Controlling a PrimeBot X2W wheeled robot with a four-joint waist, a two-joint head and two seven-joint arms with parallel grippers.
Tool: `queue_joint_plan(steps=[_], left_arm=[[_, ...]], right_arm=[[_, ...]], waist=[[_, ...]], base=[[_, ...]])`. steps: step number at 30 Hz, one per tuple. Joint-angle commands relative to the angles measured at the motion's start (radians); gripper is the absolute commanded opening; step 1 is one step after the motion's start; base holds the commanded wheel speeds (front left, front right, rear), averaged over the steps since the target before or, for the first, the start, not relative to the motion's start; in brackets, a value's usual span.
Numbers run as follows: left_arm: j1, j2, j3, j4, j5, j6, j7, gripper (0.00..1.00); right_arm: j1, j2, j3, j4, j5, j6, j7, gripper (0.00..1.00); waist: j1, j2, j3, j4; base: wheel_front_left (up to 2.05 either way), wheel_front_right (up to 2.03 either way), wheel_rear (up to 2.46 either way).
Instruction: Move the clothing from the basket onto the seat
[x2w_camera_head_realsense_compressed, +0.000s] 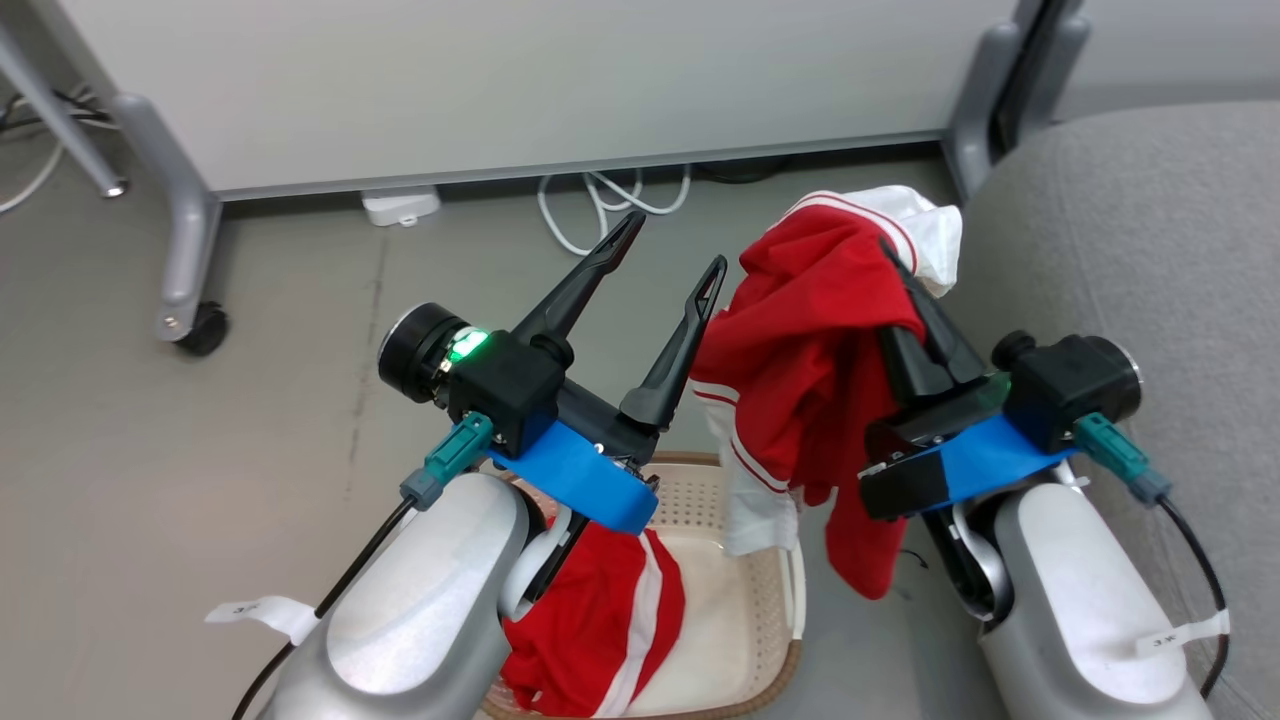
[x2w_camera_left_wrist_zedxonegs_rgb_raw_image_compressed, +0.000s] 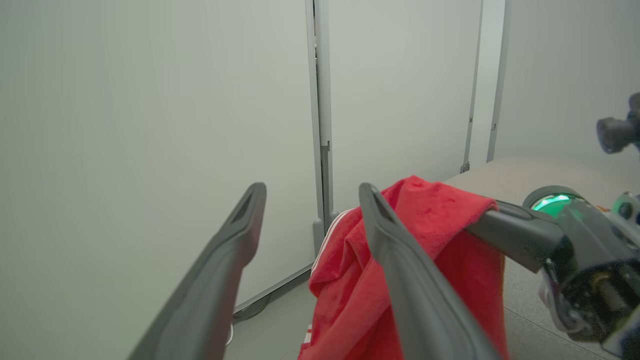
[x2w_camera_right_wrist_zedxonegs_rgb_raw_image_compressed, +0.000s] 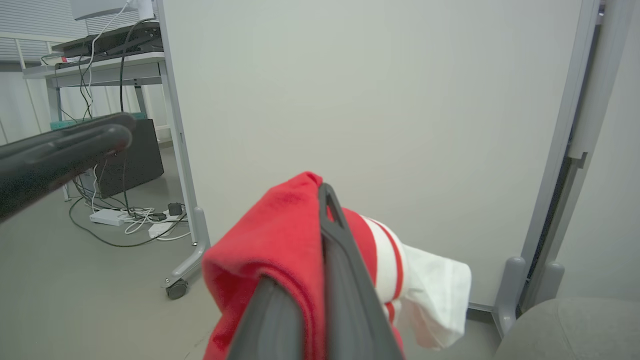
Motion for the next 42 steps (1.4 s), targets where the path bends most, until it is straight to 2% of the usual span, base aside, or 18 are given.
queue_joint_plan(steps=[1, 26, 35, 42], left_arm=[[0.01, 0.004, 0.002, -0.005, 0.004, 0.003, -0.003, 1.0], [-0.023, 0.0, -0.08, 0.008, 0.067, -0.021, -0.003, 1.0], [-0.037, 0.0, -0.101, 0.018, 0.064, -0.025, -0.003, 1.0], [-0.049, 0.012, -0.087, 0.013, 0.062, -0.026, -0.003, 1.0]], right_arm=[[0.01, 0.0, -0.008, -0.009, -0.004, 0.0, -0.004, 0.0], [0.112, -0.001, -0.193, -0.151, -0.015, 0.0, -0.004, 0.0], [0.133, 0.0, -0.214, -0.165, 0.022, 0.0, -0.004, 0.0], [0.062, 0.0, -0.243, -0.196, 0.018, 0.0, -0.004, 0.0]], waist=[[-0.0001, 0.0, 0.015, -0.025], [-0.0001, 0.0, 0.113, -0.293], [-0.0001, 0.0, 0.125, -0.331], [-0.0001, 0.0, 0.151, -0.332]], base=[[0.0, 0.0, 0.0], [0.0, 0.0, 0.0], [0.0, 0.0, 0.0], [0.0, 0.0, 0.0]])
